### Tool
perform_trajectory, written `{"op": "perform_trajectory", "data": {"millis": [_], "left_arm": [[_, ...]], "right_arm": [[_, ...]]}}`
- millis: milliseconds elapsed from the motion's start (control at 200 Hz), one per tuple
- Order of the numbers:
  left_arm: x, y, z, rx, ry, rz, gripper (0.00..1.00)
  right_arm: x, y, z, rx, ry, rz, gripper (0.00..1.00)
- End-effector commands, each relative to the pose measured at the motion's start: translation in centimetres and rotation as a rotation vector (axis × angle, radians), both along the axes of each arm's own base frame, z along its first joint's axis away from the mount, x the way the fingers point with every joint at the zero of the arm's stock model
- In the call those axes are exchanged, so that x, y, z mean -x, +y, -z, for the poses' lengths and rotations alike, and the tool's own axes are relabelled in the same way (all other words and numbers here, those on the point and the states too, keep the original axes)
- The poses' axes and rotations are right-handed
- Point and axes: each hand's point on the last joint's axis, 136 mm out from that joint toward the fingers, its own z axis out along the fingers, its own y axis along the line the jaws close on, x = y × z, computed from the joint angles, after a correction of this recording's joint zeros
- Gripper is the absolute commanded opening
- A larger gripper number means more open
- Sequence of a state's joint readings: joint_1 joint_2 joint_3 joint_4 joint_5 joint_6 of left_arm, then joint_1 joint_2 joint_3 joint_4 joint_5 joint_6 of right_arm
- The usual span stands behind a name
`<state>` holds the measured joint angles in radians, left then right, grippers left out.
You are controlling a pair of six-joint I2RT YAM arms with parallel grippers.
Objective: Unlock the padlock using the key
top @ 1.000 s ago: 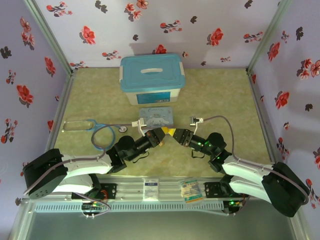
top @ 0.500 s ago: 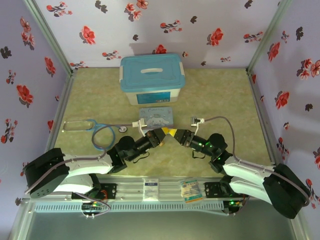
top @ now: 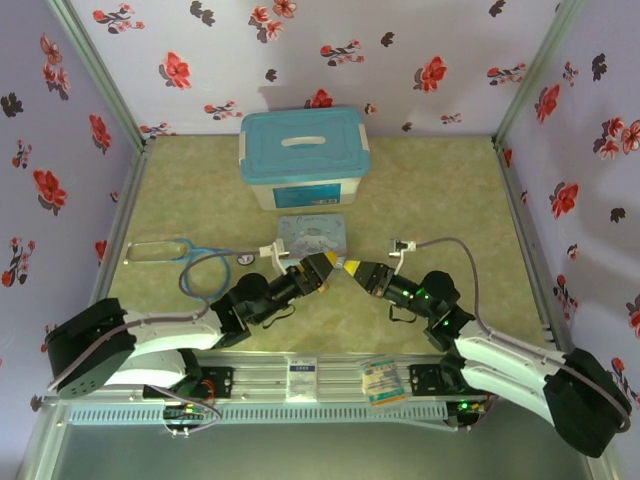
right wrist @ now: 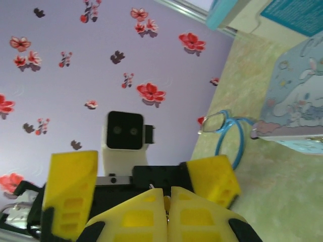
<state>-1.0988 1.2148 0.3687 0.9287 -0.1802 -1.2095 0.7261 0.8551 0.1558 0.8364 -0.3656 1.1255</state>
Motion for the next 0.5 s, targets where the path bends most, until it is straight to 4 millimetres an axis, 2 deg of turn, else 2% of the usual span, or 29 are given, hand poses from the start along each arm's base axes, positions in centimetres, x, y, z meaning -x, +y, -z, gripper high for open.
{"op": "perform_trajectory", "data": {"millis": [0,130,230,350,495], "left_arm": [[-1.4,2.5,2.4,-0.167,0.036,-0.128,1.0],[-1.4,3.0,5.4,-0.376,0.059,-0.135,0.99],[-1.4,3.1,8.5,-0.533,0.095,-0.122,0.98],[-1.7,3.4,11.6,-0.519,0.116,-0.146,0.96],[-2.3,2.8,13.3,-0.562,0.083,-0.149,0.97]], "right_arm": [[-1.1,-1.2,2.6,0.113,0.03,0.095,0.0],[-2.1,-3.2,5.3,0.225,0.086,0.213,0.0],[-2.6,-4.7,6.9,0.297,0.123,0.296,0.0],[-2.8,-6.5,8.4,0.356,0.16,0.376,0.0],[-2.5,-7.2,9.0,0.353,0.167,0.401,0.0]]}}
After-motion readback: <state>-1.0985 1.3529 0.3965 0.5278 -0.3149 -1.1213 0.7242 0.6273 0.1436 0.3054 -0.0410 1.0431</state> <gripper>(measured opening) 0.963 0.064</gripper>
